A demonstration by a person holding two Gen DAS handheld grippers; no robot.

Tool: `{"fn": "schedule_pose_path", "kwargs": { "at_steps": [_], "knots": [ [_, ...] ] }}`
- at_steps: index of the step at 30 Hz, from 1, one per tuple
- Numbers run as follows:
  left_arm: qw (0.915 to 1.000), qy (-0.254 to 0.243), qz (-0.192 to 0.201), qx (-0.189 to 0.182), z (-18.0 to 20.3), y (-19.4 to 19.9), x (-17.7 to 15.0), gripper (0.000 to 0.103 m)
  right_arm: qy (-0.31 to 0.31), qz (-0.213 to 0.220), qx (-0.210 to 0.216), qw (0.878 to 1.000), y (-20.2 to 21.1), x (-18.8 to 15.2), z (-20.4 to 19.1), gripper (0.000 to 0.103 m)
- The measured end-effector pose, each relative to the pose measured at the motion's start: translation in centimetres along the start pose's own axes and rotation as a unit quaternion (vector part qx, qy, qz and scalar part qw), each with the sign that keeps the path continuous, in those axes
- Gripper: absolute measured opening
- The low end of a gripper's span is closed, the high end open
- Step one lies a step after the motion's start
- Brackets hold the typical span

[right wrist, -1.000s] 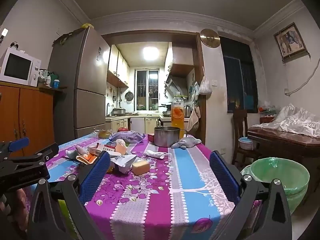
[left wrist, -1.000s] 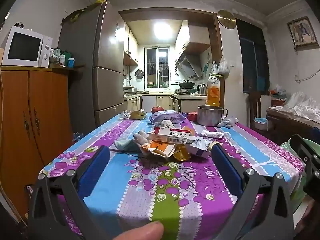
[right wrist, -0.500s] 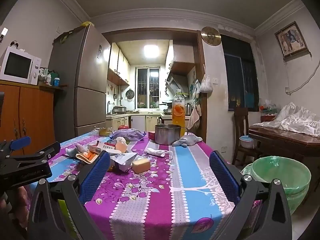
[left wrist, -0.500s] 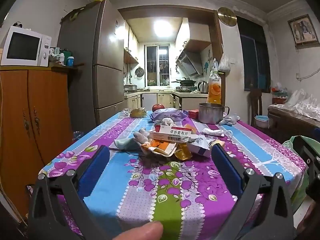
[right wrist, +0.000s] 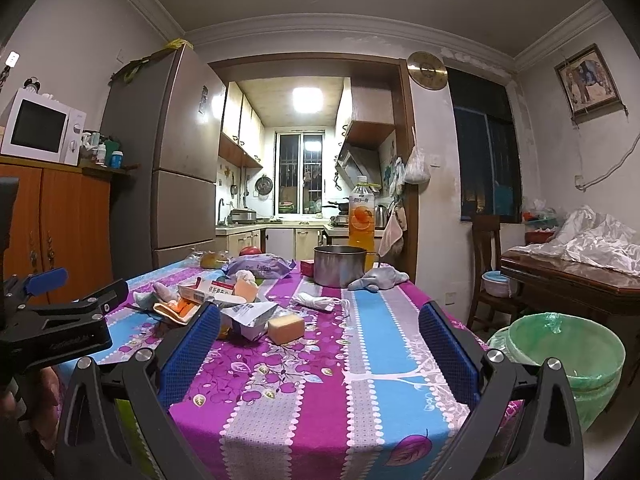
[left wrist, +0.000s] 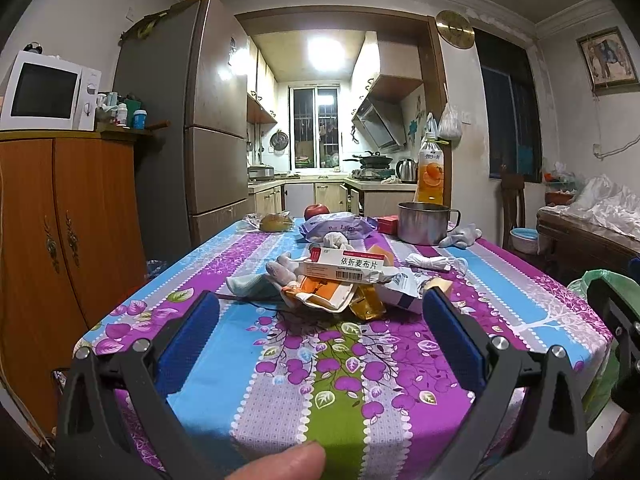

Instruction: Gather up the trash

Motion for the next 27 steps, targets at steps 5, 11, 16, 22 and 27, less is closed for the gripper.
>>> {"fn": "schedule_pose_path", "kwargs": {
  "at_steps": [5,11,16,22,27],
  "knots": [
    [1.0,0.0,-0.001,0.0,0.05,-0.06,0.03,0.098,0.0,-0.001,0.0,1.0,0.12,0.1,0.09,0.099],
    [1.0,0.0,-0.001,0.0,0.08,-0.06,0.04,0.098,0.0,-0.001,0.0,1.0,0.12,0.11,0.1,0.099],
    [1.0,0.001,-0.002,0.0,0.08,-0.1,0.11,0.098,0.0,-0.001,0.0,1.0,0.1,0.08,0.09,0.099],
    [1.0,0.0,-0.004,0.001,0.15,-0.38,0.07,0.098,0.001,-0.002,0.0,1.0,0.03,0.03,0.04,0.099],
    [1.0,-0.002,-0.007,-0.002,0.29,-0.51,-0.14,0.098,0.001,-0.003,0.001,1.0,0.05,0.13,0.09,0.099]
  ]
}}
Point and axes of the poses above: each gripper's, at about its wrist camera, not at the fingertips, and y roughly against the way its jaws point, z to its right, x to its top, the point moved 3 cm from there along -y, roughly the way its jaws point, and after that the axes turned 4 degrees about z, right-handed, at the moved point
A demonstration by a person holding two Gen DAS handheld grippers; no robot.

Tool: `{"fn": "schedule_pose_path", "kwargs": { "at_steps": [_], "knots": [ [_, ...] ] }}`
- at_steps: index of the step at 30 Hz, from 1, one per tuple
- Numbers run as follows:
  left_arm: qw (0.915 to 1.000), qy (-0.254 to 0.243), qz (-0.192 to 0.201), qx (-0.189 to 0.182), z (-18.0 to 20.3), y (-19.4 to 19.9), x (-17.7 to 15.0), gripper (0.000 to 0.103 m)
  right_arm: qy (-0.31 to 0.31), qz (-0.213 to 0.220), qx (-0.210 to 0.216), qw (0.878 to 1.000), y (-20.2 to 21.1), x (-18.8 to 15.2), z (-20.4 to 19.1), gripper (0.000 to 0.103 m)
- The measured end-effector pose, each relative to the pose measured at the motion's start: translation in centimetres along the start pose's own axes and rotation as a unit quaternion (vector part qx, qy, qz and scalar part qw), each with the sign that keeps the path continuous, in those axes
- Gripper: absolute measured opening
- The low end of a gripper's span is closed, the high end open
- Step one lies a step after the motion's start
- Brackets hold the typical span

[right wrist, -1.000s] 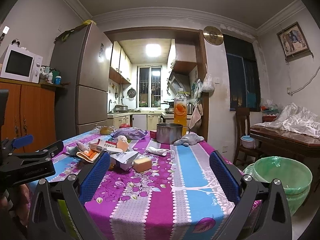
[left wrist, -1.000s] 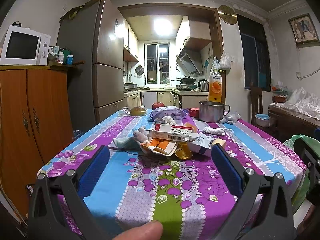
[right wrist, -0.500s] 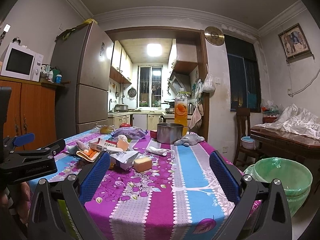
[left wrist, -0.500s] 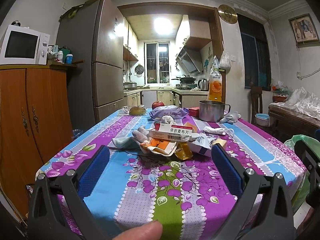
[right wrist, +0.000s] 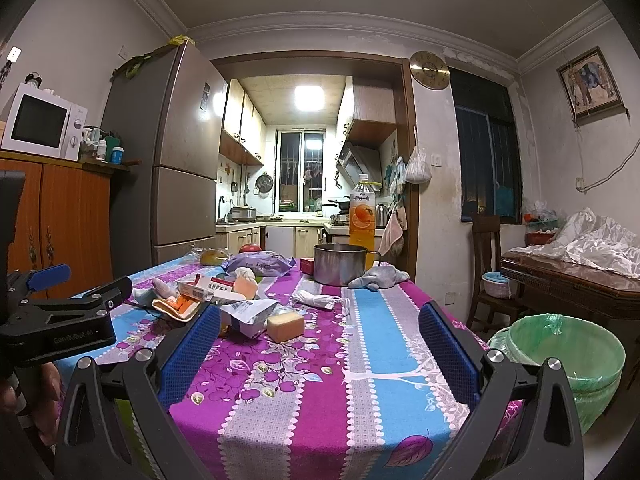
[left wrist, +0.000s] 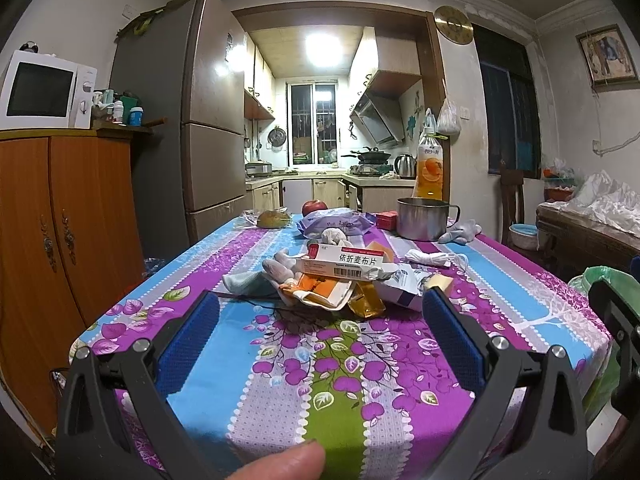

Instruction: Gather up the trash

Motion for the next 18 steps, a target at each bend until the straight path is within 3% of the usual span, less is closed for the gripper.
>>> {"fn": "schedule_pose_path", "kwargs": {
  "at_steps": [18],
  "knots": [
    [1.0,0.0,-0.001,-0.001,0.08,-0.12,-0.01,0.098,0.004,-0.004,0.001,1.0,-0.07,-0.06,-0.06,0.099]
  ]
}}
Point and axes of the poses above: each gripper's, at about its wrist camera, not at the fingertips, and y roughly against the way its jaws point, z to its right, x to its top, the point moved 3 cm from there along -y, roughly the way its jaws point, and after that the axes turned 4 degrees about z, right-handed, at the moved point
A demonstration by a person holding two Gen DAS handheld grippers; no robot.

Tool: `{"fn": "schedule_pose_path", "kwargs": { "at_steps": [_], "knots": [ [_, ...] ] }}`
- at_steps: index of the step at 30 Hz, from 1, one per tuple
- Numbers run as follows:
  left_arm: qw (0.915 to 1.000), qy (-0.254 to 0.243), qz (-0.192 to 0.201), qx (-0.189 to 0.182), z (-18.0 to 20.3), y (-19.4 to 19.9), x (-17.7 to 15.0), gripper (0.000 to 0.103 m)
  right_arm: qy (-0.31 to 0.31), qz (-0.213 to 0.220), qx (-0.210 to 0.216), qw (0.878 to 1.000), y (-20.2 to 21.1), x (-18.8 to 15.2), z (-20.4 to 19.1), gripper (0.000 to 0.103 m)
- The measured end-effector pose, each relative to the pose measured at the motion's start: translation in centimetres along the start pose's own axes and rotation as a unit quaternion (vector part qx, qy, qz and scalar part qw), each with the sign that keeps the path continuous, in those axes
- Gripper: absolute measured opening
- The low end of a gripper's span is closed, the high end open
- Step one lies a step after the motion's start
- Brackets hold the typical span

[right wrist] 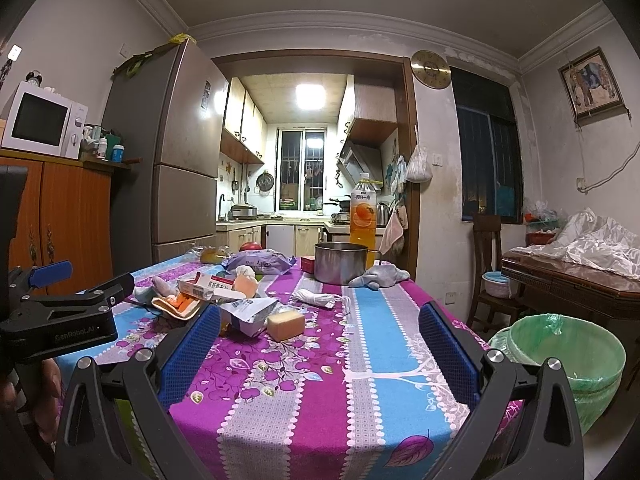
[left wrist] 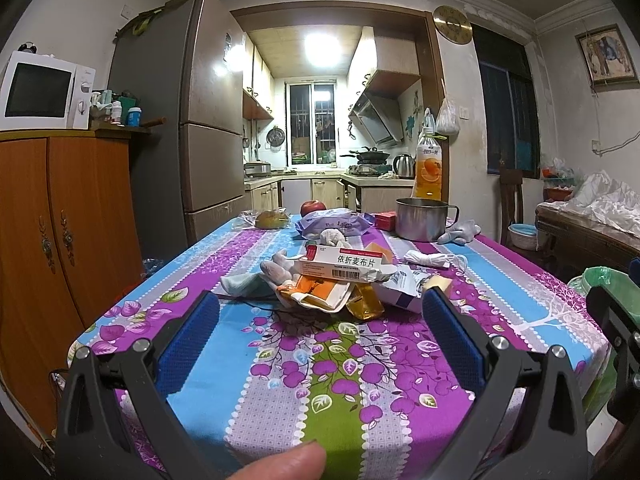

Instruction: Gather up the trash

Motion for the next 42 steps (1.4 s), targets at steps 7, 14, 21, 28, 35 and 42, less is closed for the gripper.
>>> {"fn": "schedule_pose_path", "kwargs": {
  "at_steps": [7,14,21,28,35,42],
  "knots": [
    [1.0,-0.001,-0.009,-0.003,0.2,-0.6,0.0,0.098,0.003,-0.007,0.003,1.0,-0.7,-0.5,0.0,0.099],
    [0.9951,0.029,-0.09,-0.031,-1.6,-4.6,-0.1,0.098,0.018,-0.033,0.029,0.999,-2.3,-0.9,-0.4,0.099],
    [0.961,0.142,-0.226,-0.072,-6.6,-12.1,-1.3,0.097,0.027,-0.088,0.086,0.992,-6.5,-0.9,-1.5,0.099],
    [0.9167,0.236,-0.301,-0.115,-8.5,-17.5,-2.6,0.08,0.029,-0.123,0.115,0.985,-9.5,-2.0,-3.0,0.099],
    [0.8972,0.26,-0.333,-0.129,-7.7,-19.9,-3.6,0.067,0.044,-0.141,0.149,0.978,-12.3,-2.4,-4.7,0.099],
    [0.9033,0.233,-0.339,-0.121,-6.9,-20.0,-3.4,0.022,0.02,-0.211,0.183,0.96,-17.9,-2.5,-3.0,0.079]
  ]
}}
Point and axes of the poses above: each gripper's, at about its wrist camera, not at the fingertips, and y roughly against the way its jaws point, z to its right, x to its top, the point moved 3 cm from there along -y, roughly the way its jaws point, and after that the axes turned 4 degrees about z, right-handed, at the moved point
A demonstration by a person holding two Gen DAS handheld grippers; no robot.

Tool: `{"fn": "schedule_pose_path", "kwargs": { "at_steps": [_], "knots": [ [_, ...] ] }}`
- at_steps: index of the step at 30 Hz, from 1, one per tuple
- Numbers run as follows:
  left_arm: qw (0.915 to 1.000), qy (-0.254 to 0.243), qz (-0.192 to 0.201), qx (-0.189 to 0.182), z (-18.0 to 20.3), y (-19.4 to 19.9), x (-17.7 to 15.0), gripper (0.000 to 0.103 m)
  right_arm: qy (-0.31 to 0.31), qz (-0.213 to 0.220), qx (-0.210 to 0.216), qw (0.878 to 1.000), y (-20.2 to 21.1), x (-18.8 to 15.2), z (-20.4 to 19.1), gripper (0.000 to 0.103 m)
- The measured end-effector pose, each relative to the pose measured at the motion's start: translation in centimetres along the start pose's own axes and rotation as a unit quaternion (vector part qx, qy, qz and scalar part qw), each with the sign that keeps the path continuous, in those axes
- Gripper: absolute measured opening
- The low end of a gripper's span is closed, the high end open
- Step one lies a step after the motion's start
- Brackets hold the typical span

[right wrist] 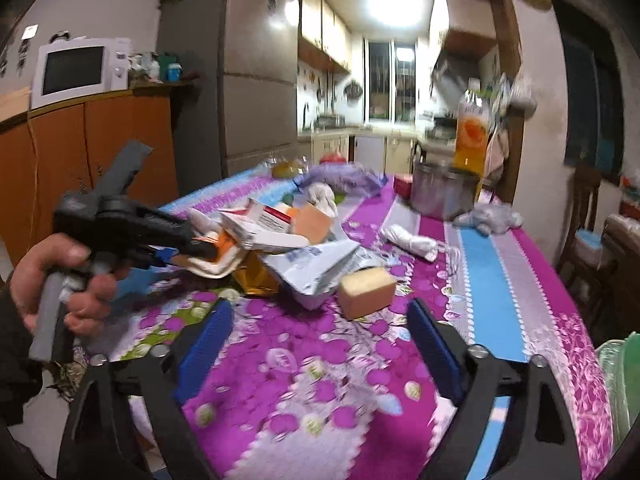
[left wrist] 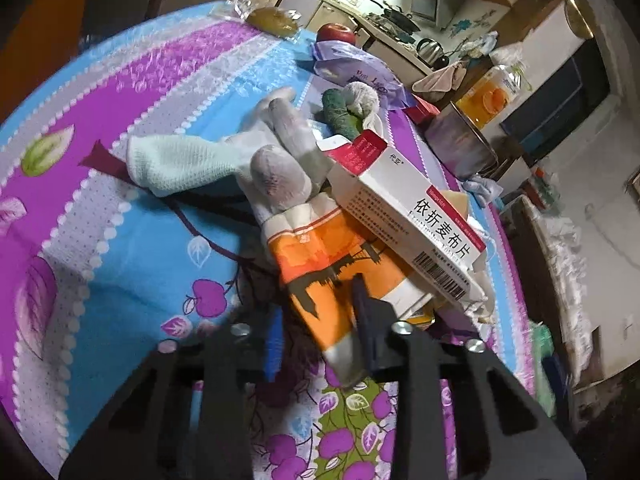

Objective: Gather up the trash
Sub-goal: 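Grasp the orange wrapper with the left tool while the right tool grasps the yellow sponge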

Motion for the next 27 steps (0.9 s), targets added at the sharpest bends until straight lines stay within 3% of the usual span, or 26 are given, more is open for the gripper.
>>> {"fn": "schedule_pose_path", "kwargs": {
  "at_steps": [5,11,15,21,23,27],
  "knots": [
    [0.9995,-0.027,0.015,0.002,0.9,1.0,0.0,0.011,0.002,-0.082,0.023,0.996,-5.0,1.6,3.0,0.071],
    [0.9971,-0.064,0.034,0.023,1.3,2.5,0.3,0.008,0.018,-0.161,0.062,0.985,-10.0,1.7,4.5,0.07],
    [0.9962,-0.072,0.033,0.034,1.0,2.8,0.1,0.008,0.03,-0.172,0.07,0.982,-11.5,2.0,4.2,0.07],
    [0.9957,-0.081,0.025,0.037,1.3,2.3,-0.2,0.008,0.025,-0.193,0.086,0.977,-12.3,1.6,4.4,0.061],
    [0.9955,-0.085,0.023,0.036,1.5,2.2,-0.2,0.008,0.019,-0.189,0.083,0.978,-12.2,1.5,4.6,0.051],
    [0.994,-0.094,0.04,0.039,2.1,3.1,-0.3,0.008,0.016,-0.161,0.077,0.984,-10.1,1.9,4.6,0.048]
  ]
}}
Point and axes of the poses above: each gripper's, at about its wrist camera, not at the fingertips, and y roughly against the way its jaws point, z to its right, x to its top, the point moved 3 cm from there along -y, roughly the way its jaws point, and after that the axes turned 4 degrees about z, right-handed, at the moved point
